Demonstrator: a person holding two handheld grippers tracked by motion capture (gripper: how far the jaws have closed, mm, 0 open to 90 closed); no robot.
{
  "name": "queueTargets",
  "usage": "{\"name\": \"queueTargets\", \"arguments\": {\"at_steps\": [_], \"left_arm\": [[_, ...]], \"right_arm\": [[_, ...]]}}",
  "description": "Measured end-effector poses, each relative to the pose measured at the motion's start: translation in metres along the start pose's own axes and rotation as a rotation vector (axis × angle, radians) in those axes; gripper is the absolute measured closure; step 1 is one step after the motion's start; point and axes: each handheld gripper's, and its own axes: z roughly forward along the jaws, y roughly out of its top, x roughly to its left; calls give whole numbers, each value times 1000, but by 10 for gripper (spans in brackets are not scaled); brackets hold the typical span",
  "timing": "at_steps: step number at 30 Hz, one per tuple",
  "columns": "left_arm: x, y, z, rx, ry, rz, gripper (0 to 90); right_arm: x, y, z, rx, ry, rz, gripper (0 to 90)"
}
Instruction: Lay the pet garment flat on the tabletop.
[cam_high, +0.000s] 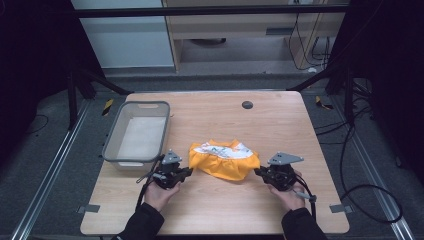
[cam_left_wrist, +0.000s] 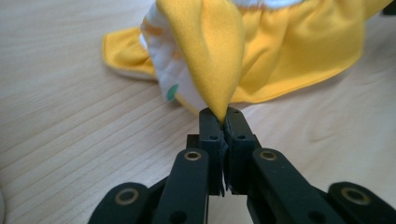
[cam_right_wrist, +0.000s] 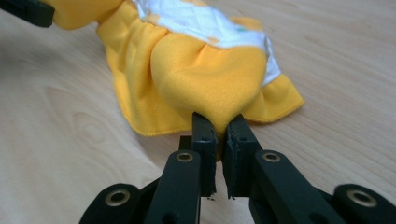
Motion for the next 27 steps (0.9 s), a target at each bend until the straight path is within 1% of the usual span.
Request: {"name": "queueTargets", "arguments": {"at_steps": [1,2,3,5,7,8,10,11,12,14,16,17,18,20,21,22,23,25,27], "left_arm": [[-1,0,-6,-3,-13,6,875],[-3,0,-13,-11,-23,12,875],[-5,-1,-19,-18,-38,10,875],[-7,-4,-26,-11,-62,9,875],[-11,-11,-32,8,-97,8,875],[-13,-15,-34,19,-103,11,875],[-17,-23,-39,38,-127,4,874],[-19,-27,-40,49,-132,0,872],[-21,-30,-42,55,-131,-2,871],[-25,-36,-43,72,-124,4,869],[-29,-44,-41,91,-92,27,864],[-30,-47,-40,101,-83,32,854],[-30,-49,-39,99,-71,33,828],[-28,-52,-37,106,-42,37,732],[-27,-53,-39,85,-25,34,696],[-27,-53,-40,75,-16,33,607],[-26,-53,-43,60,-6,31,564],[-24,-53,-49,31,3,27,486],[-24,-53,-58,-8,14,25,444]], "right_arm": [[1,0,-6,-3,18,1,845],[3,1,-12,-4,25,-11,846],[4,2,-18,-2,28,-18,847],[7,2,-28,-17,61,-11,849],[12,1,-39,-28,97,-9,848],[15,-1,-46,-31,118,-12,848],[21,-8,-55,-18,152,-12,847],[23,-12,-57,-2,159,-10,846],[26,-16,-59,15,165,-15,846],[29,-24,-60,50,156,-18,844],[32,-32,-58,84,155,-20,840],[34,-37,-55,109,137,-25,833],[34,-39,-51,124,120,-44,820],[34,-42,-45,138,88,-63,760],[33,-43,-43,141,75,-67,744],[32,-42,-43,126,66,-67,688],[31,-42,-44,107,59,-66,649],[29,-40,-48,57,33,-68,590],[27,-38,-53,16,20,-53,558]]}}
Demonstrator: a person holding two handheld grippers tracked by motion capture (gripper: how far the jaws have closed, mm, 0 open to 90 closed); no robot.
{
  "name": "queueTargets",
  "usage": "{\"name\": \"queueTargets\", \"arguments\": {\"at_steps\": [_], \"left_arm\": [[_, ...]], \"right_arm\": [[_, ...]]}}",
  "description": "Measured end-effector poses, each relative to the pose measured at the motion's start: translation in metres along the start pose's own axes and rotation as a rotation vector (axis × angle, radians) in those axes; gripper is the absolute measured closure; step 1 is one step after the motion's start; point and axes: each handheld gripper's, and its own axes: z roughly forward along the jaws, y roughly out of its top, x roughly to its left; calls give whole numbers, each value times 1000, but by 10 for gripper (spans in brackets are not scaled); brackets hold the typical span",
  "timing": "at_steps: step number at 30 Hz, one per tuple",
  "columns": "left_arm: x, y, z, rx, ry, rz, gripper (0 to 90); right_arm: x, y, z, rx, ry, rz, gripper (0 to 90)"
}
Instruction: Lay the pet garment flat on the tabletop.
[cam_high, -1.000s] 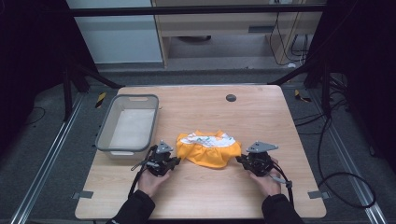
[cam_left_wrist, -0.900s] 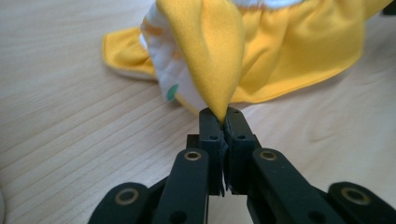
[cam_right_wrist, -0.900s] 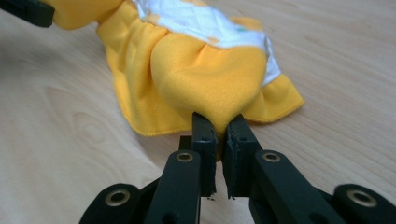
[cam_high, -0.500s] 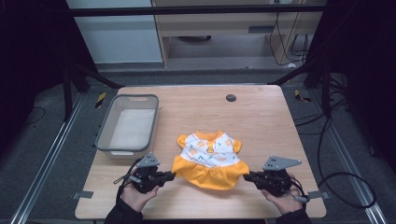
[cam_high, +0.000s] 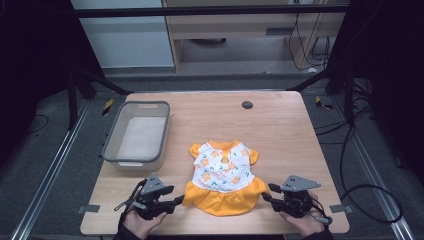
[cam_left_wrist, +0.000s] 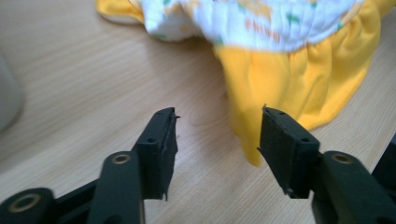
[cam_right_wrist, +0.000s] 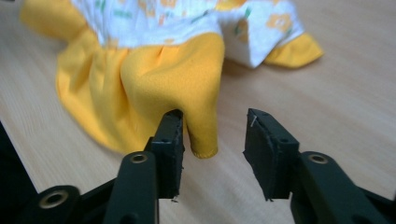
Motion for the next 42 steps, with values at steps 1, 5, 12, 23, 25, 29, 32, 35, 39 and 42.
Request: {"name": "queueTargets", "arguments": {"at_steps": [1,5,12,23,25,29,32,35,39,42], "left_arm": [[0,1,-3,-13,1,-2,429],[6,10,-13,-71,38,4,396],[18,39,-14,-137,94,33,396],[41,95,18,-172,190,60,397],[46,102,31,-162,201,66,404],[55,116,61,-136,224,64,416],[60,121,81,-109,215,42,434],[60,122,97,-74,229,58,455],[63,120,117,-36,226,48,482],[67,114,130,25,232,37,474]], "right_arm": [[-1,2,-2,-22,-1,11,543],[-4,10,-5,-52,-1,23,487],[-8,29,-15,-122,-22,20,403],[-31,58,14,-138,-94,29,444],[-39,63,24,-132,-113,37,452],[-55,75,46,-128,-158,34,466],[-67,81,64,-117,-193,33,462],[-76,81,79,-98,-217,50,463],[-84,75,96,-59,-213,88,470],[-87,70,107,-22,-217,99,490]]}}
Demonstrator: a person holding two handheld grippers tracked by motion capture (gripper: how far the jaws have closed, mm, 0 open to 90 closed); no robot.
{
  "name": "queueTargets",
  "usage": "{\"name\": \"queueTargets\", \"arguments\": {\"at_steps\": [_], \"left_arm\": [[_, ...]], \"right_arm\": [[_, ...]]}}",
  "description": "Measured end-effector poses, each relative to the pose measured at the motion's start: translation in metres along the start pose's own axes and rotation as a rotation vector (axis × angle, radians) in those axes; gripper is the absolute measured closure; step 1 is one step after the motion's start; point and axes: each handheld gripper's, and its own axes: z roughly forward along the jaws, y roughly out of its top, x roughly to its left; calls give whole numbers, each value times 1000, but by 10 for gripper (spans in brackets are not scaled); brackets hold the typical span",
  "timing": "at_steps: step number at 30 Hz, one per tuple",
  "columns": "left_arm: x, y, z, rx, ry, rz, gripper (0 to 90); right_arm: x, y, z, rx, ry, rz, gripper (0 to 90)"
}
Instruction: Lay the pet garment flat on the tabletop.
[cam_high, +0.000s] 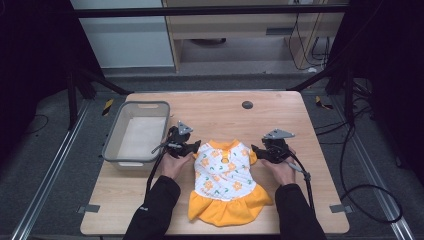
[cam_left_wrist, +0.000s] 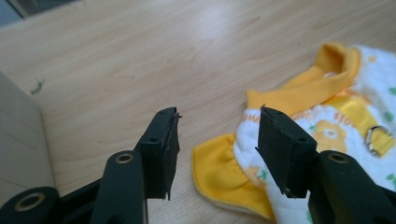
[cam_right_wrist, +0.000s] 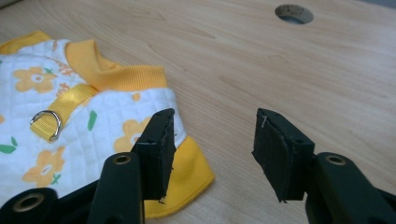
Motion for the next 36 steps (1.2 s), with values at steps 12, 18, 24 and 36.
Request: {"name": "queueTargets", "arguments": {"at_steps": [12,18,24,36], "left_arm": [[4,-20,27,91,0,-29,528],[3,-24,29,73,-35,-65,646],[0,-24,28,70,-51,-92,772],[1,-18,10,-31,-65,-104,879]], "right_arm": [[3,-13,22,88,8,-1,573],[2,-16,24,106,41,52,692],[8,-16,23,108,54,46,840],[6,-3,4,25,94,54,871]]}}
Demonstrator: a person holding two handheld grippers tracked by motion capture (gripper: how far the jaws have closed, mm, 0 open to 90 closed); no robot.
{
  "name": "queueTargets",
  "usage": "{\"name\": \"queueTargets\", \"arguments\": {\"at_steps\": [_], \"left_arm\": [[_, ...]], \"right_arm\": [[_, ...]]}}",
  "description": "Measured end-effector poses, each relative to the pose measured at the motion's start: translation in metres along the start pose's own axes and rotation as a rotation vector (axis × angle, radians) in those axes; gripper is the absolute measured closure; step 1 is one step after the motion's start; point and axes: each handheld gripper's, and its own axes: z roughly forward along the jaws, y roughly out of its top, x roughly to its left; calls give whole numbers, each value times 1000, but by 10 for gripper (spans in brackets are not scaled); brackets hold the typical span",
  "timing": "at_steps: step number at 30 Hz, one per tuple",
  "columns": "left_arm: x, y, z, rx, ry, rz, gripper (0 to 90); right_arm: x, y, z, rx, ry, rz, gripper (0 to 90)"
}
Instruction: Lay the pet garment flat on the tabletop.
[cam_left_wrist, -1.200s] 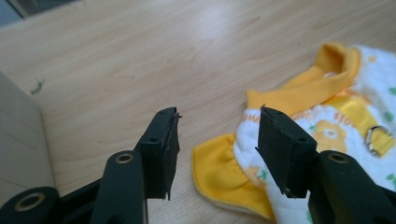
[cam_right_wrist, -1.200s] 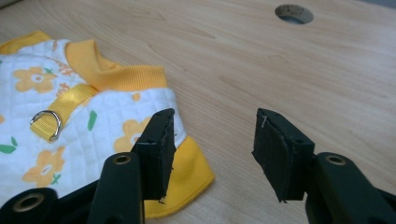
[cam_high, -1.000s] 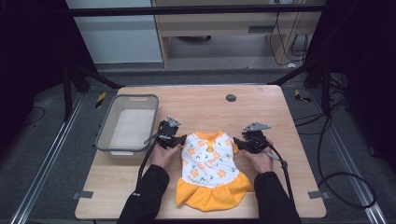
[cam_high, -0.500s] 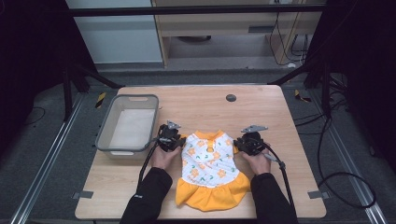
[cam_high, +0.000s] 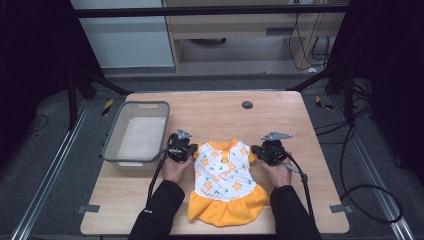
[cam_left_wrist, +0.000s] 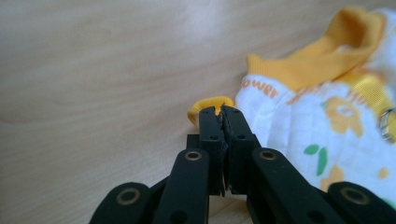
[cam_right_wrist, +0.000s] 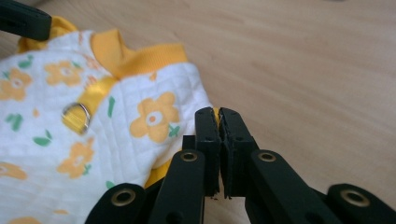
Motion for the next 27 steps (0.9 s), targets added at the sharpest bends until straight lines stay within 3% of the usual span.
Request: {"name": "queueTargets", "arguments": {"at_steps": [3,7,10,11,12,13,14,17,18,20,24,25,27], "left_arm": [[-2,16,-15,-60,-12,29,879],[-7,39,-31,-136,10,78,878],[-9,52,-33,-167,46,101,876],[-8,58,-30,-169,82,101,870],[-8,58,-30,-169,82,101,837],[-6,60,-27,-166,102,88,837],[-3,63,-25,-154,118,51,701],[1,63,-28,-151,112,16,625],[2,62,-30,-155,109,15,537],[1,61,-38,-161,121,24,510],[-2,59,-58,-186,94,40,432],[-4,56,-71,-205,70,54,429],[-6,54,-76,-206,63,63,420]], "right_arm": [[0,11,-9,-50,7,-15,871],[3,31,-19,-127,-11,-45,869],[6,45,-20,-206,-66,-81,864],[6,50,-19,-225,-92,-95,855],[6,56,-15,-229,-139,-102,824],[6,56,-15,-229,-139,-102,824],[5,60,-12,-210,-183,-105,762],[5,62,-13,-216,-197,-101,686],[6,63,-18,-218,-181,-111,645],[7,63,-20,-218,-176,-113,625],[16,61,-44,-223,-109,-121,544],[18,60,-49,-221,-96,-122,529],[20,58,-55,-221,-90,-122,514]]}}
